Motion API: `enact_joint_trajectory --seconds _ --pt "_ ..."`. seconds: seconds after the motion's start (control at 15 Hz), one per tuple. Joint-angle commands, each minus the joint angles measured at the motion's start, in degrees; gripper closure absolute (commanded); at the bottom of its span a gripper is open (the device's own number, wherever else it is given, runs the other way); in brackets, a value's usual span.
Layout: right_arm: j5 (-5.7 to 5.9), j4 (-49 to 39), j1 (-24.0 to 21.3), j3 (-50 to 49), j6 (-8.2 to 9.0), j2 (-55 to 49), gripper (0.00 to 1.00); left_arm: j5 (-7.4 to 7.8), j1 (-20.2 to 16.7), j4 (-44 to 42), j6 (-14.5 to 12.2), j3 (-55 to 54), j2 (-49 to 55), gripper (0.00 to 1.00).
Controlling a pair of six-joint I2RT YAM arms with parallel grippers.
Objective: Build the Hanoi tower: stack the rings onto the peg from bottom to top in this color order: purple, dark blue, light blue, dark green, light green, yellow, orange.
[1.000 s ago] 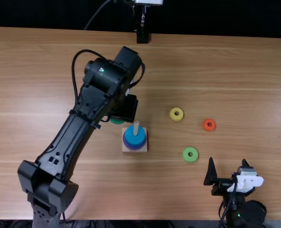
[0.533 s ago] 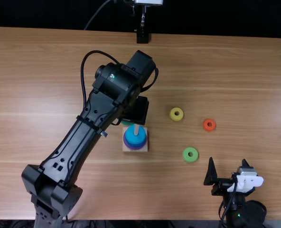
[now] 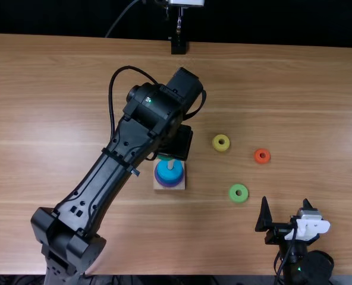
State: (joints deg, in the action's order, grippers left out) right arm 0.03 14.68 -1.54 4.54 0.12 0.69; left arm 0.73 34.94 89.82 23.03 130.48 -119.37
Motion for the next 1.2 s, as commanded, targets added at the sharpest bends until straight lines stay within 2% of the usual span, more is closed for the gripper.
enact_joint_trajectory --seconds 0.0,0.67,1.13 --pt "0.49 3.95 -0.57 -3.66 0.09 -0.69 0.0 0.32 0.57 0.04 1.76 1.1 1.6 1.0" --pt "0.49 3.95 -0.57 -3.66 0.09 -0.69 0.0 0.43 2.24 -0.38 2.29 0.75 -0.95 1.0" --pt "0.49 3.95 -0.57 -3.66 0.09 -0.69 0.0 0.22 1.45 -0.38 2.08 -0.66 -1.21 1.0"
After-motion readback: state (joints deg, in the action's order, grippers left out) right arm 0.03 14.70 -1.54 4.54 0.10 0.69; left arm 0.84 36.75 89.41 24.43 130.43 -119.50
